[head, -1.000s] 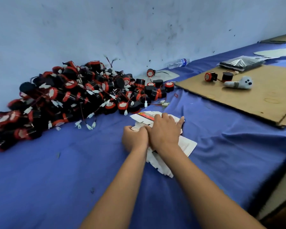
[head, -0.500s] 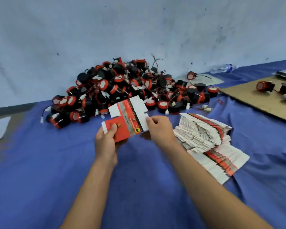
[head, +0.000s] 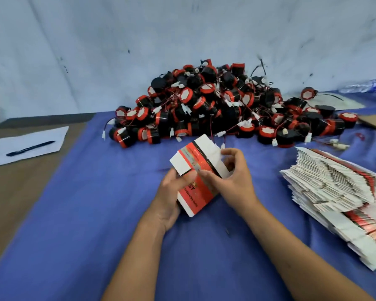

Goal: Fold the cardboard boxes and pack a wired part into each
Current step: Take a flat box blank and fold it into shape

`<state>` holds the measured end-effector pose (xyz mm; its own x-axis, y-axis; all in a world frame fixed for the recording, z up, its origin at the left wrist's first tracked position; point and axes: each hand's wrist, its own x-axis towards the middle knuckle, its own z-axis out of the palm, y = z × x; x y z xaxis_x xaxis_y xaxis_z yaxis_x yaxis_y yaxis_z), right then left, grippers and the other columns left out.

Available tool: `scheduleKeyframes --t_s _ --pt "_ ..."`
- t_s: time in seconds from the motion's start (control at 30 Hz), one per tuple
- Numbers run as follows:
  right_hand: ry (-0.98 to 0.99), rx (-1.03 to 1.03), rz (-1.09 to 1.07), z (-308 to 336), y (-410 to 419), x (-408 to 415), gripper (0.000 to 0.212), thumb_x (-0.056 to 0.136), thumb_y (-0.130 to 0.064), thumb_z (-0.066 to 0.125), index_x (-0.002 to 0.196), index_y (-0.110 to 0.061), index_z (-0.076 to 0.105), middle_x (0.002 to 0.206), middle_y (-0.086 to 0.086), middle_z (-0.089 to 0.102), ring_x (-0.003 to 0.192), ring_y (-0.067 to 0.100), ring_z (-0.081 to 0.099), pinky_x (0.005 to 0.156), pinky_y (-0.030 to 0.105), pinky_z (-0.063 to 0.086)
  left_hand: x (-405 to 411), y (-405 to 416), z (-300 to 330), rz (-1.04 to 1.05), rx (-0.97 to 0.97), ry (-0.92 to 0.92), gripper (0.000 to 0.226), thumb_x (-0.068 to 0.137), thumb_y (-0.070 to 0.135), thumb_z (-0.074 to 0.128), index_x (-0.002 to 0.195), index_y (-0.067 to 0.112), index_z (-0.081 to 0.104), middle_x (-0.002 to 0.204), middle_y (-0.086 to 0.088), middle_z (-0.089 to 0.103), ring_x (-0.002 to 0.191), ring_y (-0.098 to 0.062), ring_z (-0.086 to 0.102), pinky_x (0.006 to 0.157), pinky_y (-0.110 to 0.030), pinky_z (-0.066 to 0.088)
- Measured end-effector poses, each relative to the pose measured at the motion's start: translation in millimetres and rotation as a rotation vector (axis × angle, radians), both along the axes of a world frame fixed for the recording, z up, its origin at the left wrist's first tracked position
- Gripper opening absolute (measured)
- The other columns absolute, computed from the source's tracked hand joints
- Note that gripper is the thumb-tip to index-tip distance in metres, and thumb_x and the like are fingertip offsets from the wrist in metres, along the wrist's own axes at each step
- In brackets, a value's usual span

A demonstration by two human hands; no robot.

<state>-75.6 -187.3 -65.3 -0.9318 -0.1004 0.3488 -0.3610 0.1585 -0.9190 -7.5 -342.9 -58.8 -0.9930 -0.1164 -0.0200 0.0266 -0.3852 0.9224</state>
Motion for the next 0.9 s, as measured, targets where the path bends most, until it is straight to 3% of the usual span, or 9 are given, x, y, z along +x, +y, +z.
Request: scheduleKeyframes --t_s 0.07,0.17,0.27,0.33,0.4,0.47,0.67,0.83,0.9 --pt "-0.039 -0.089 0.050 -0.7 2.2 -0.3 0.072 0.070 -0.035 0.094 0.126 -0.028 0.048 0.089 -0.001 0.057 0.076 0.003 0.058 0.067 0.020 0.051 4.3 -0.5 2.8 -0.075 0.237 -0.056 0.046 0.089 0.034 0.070 0.126 0.008 0.073 0.131 -0.023 0.069 0.119 -0.038 0.069 0.091 -0.049 0.060" --pt "-0.103 -0.176 0.160 1.1 2.8 -0.5 0.066 0.078 -0.027 0.089 0.131 -0.025 0.050 0.082 0.000 0.069 0.073 0.006 0.064 0.064 0.022 0.052 3.4 1.9 2.9 0.032 0.245 -0.087 0.040 0.087 0.043 0.067 0.110 0.013 0.081 0.123 -0.022 0.073 0.111 -0.037 0.073 0.088 -0.051 0.062" --pt "-0.100 -0.138 0.198 -0.5 1.1 -0.2 0.053 0.085 -0.023 0.084 0.129 -0.024 0.055 0.076 0.008 0.069 0.069 0.012 0.065 0.063 0.027 0.053 2.5 -1.5 2.4 0.087 0.282 -0.071 0.064 0.087 0.061 0.061 0.126 0.011 0.074 0.128 -0.023 0.070 0.117 -0.040 0.069 0.093 -0.057 0.059" --pt "-0.178 -0.241 0.223 1.7 6.0 -2.5 0.045 0.087 -0.022 0.081 0.127 -0.023 0.060 0.072 0.005 0.071 0.071 0.015 0.068 0.066 0.029 0.054 3.4 -8.5 4.1 0.044 0.419 -0.041 0.081 0.082 0.073 0.060 0.139 0.014 0.065 0.137 -0.023 0.065 0.128 -0.041 0.062 0.104 -0.060 0.051" --pt "-0.268 -0.391 0.282 4.8 13.4 -4.3 0.047 0.084 -0.028 0.081 0.127 -0.020 0.063 0.082 0.012 0.076 0.077 0.022 0.073 0.073 0.034 0.057 4.2 -9.8 8.4 -0.039 0.498 0.002 0.085 0.083 0.065 0.068 0.148 0.013 0.055 0.151 -0.025 0.051 0.140 -0.038 0.050 0.118 -0.055 0.035" --pt "-0.307 -0.421 0.350 6.5 17.6 -4.4 0.055 0.078 -0.033 0.083 0.128 -0.021 0.065 0.085 0.017 0.077 0.078 0.025 0.075 0.072 0.033 0.058 5.5 -4.1 8.0 -0.133 0.413 0.022 0.087 0.078 0.050 0.082 0.147 0.004 0.054 0.154 -0.028 0.047 0.140 -0.039 0.048 0.120 -0.055 0.030" --pt "-0.344 -0.308 0.619 8.9 17.2 0.7 0.043 0.082 -0.029 0.081 0.124 -0.025 0.071 0.101 0.034 0.072 0.086 0.032 0.075 0.076 0.035 0.059 8.8 5.1 5.6 -0.306 0.338 0.052 0.069 0.072 0.039 0.092 0.131 0.009 0.070 0.136 -0.023 0.065 0.125 -0.037 0.065 0.103 -0.050 0.054" --pt "-0.358 -0.321 0.566 9.5 15.3 1.8 0.047 0.076 -0.033 0.084 0.120 -0.021 0.071 0.102 0.038 0.068 0.092 0.037 0.073 0.088 0.044 0.057 6.4 5.6 5.8 -0.192 0.289 -0.032 0.101 0.052 0.046 0.101 0.137 0.007 0.062 0.129 -0.025 0.068 0.116 -0.037 0.069 0.095 -0.052 0.059" --pt "-0.357 -0.375 0.586 8.8 16.5 1.0 0.042 0.082 -0.022 0.080 0.123 -0.016 0.069 0.098 0.038 0.068 0.085 0.033 0.071 0.084 0.042 0.056 3.9 6.3 4.8 -0.141 0.303 -0.029 0.091 0.052 0.038 0.101 0.129 0.005 0.067 0.122 -0.028 0.068 0.110 -0.038 0.067 0.099 -0.054 0.056"
